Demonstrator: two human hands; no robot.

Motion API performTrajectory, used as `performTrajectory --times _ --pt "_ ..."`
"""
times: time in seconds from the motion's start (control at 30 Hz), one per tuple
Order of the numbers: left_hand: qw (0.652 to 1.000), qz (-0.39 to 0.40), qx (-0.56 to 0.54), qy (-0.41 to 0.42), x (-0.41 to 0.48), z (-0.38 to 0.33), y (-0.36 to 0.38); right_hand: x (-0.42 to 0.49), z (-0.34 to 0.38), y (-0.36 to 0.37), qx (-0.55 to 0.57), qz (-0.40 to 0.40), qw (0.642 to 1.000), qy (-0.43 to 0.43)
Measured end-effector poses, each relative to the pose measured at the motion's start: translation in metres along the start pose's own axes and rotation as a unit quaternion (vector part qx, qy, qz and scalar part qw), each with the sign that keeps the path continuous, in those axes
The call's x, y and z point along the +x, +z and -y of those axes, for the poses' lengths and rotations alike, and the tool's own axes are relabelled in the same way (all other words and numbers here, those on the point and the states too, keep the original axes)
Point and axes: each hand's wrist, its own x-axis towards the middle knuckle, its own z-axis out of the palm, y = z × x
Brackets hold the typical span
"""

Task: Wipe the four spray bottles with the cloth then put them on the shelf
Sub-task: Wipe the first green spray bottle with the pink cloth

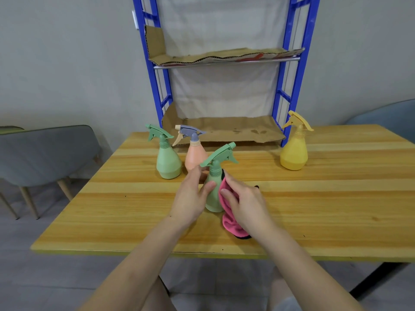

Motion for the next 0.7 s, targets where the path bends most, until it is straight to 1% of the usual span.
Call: performTrajectory --times 0.13,0.23,0.33,0.37,0.4,0.47,0.6,0.67,0.7 --pt "1.0 -0.007 0.018 0.008 -0.001 0.004 0.002 -0.01 -0.02 0.007 -0.034 0.033 0.998 0.032" --pt "1.0 -0.019 -0.002 -0.021 -0.002 -0.003 0.004 -0.009 -0.026 0.008 -0.036 0.038 0.998 0.029" --pt "0.997 -0.057 0.016 -0.042 0.003 -0.014 0.009 -0.008 -0.023 0.004 -0.028 0.047 0.998 0.032" --pt "0.996 -0.072 0.007 -0.051 0.005 -0.017 0.011 -0.009 -0.02 0.001 -0.023 0.043 0.998 0.033" --pt "0.994 -0.084 -0.028 -0.062 0.006 -0.018 0.012 -0.011 -0.016 -0.002 -0.012 0.031 0.999 0.034" --pt "0.98 -0.095 -0.148 -0.09 0.005 -0.023 0.012 -0.015 -0.011 -0.008 0.036 -0.001 0.998 0.051" --pt "0.926 -0.101 -0.342 -0.123 0.003 -0.034 0.011 -0.022 -0.005 -0.015 0.164 -0.043 0.977 0.127" --pt "0.893 -0.112 -0.418 -0.124 0.007 -0.04 0.015 -0.023 0.002 -0.017 0.23 -0.066 0.961 0.141" --pt "0.882 -0.121 -0.438 -0.125 0.009 -0.043 0.017 -0.024 0.006 -0.018 0.264 -0.081 0.951 0.14"
